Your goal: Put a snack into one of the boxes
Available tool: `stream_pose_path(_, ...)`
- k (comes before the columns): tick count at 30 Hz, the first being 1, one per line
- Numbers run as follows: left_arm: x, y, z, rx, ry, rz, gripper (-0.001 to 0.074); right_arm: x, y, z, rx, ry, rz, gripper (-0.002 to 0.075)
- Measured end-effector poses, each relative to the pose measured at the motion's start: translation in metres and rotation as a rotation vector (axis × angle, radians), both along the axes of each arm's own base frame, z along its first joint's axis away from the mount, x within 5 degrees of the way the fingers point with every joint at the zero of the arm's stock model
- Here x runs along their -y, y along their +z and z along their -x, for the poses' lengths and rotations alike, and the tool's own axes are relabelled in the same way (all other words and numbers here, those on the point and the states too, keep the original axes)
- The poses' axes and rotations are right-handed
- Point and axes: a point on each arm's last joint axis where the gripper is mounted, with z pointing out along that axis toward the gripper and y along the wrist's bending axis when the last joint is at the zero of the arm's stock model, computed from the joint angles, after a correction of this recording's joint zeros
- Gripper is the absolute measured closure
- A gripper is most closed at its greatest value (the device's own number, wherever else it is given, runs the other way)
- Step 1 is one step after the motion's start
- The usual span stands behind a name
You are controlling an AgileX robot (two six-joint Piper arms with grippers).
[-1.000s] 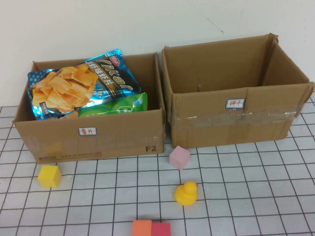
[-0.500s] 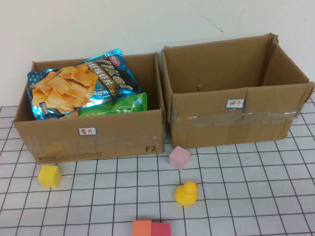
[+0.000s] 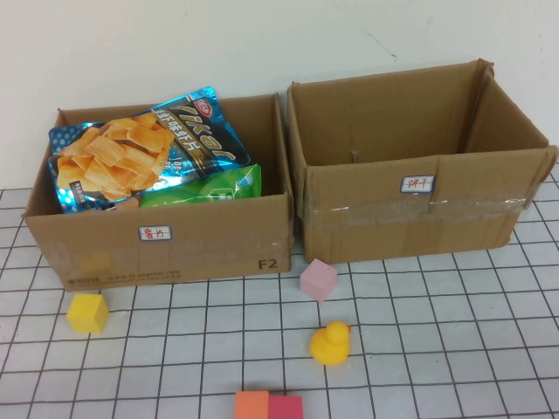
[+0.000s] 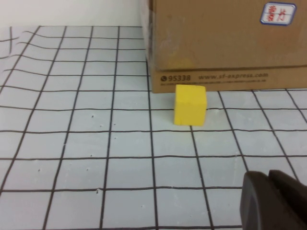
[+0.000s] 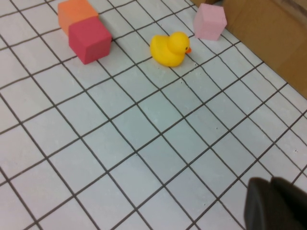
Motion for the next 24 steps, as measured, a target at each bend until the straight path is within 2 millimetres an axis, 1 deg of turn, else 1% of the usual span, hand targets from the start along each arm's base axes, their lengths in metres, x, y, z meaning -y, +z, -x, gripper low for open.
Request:
stream_pose_path(21,-0.0003,0.0,0.0,0.0,0.008,0.004,0.0736,-0.0002,0.0,0.0002,-0.002,0.001,-0.003,0.0727)
stream_pose_path(24,-0.0003,0.0,0.0,0.0,0.008,0.004,0.0736,0.0006,0.0013,0.0048,0.028,0.0,-0.007,0.0727)
